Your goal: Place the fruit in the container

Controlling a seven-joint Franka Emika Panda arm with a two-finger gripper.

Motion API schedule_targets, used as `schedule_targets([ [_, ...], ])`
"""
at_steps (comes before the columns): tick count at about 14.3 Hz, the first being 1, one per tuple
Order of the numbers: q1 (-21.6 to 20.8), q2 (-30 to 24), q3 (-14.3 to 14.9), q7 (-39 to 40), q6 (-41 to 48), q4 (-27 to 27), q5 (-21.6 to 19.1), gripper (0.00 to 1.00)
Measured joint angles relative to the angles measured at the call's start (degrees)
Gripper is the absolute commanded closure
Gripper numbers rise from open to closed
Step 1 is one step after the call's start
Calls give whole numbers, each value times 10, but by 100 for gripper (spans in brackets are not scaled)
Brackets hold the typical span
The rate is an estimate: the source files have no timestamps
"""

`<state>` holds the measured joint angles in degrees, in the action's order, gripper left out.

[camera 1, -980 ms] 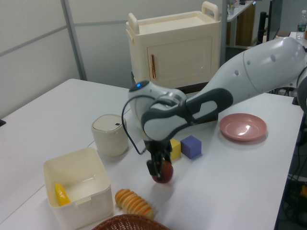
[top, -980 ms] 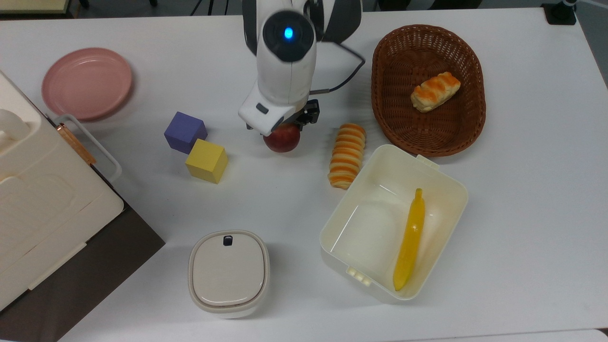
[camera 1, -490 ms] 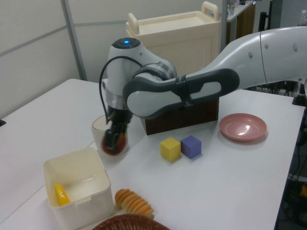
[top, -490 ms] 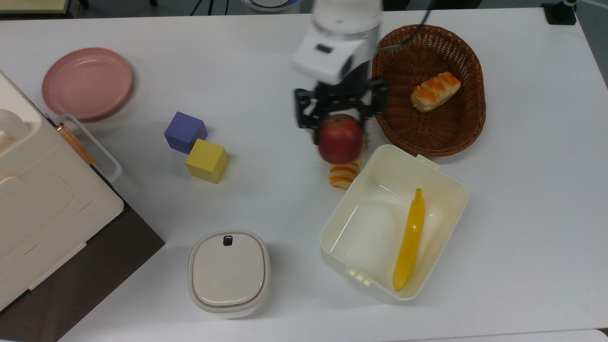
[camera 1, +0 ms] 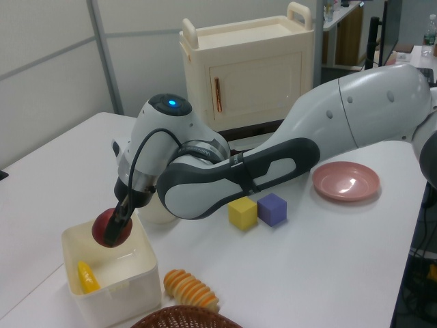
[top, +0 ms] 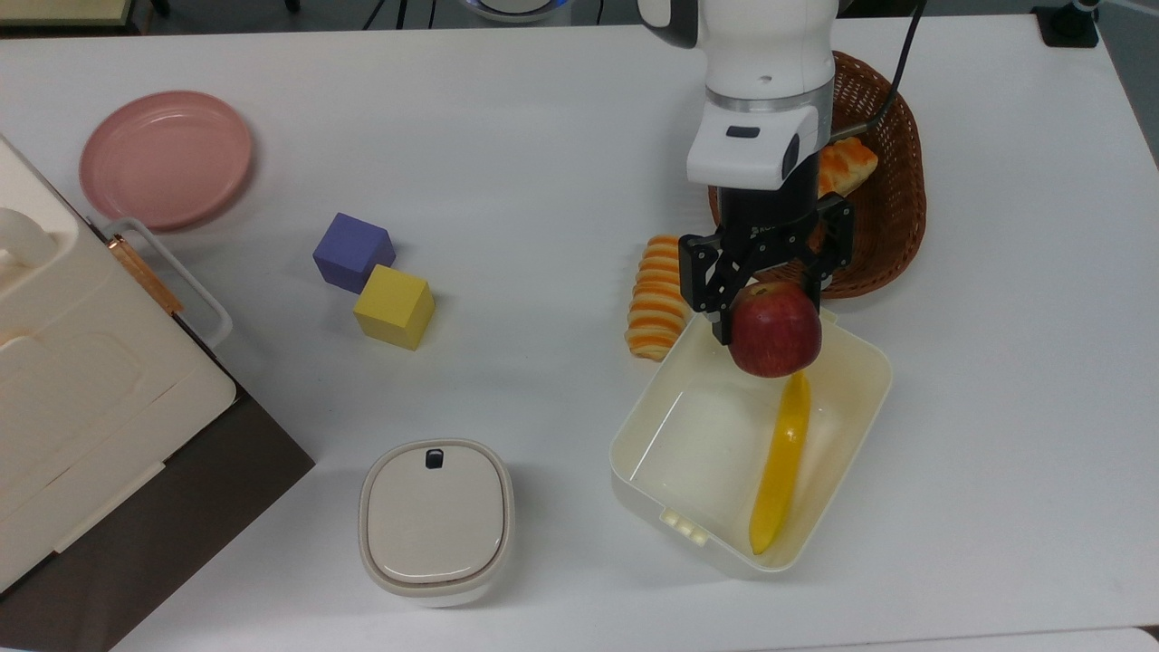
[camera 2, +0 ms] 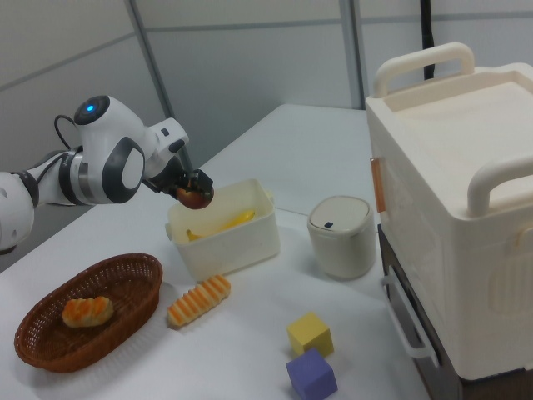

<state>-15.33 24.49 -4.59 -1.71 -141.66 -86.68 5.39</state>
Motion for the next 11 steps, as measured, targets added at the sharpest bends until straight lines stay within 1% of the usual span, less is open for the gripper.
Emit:
schedule_targets([
  [5,4,-3,6,0,0,3,0,0],
  [7,20,-17,8,0,16,0,0,0],
  [8,34,-34,9,0,58,-5,0,0],
  [9,51,-56,10,0,122,-12,0,0],
  [11,88,-106,11,0,292,-20,0,0],
])
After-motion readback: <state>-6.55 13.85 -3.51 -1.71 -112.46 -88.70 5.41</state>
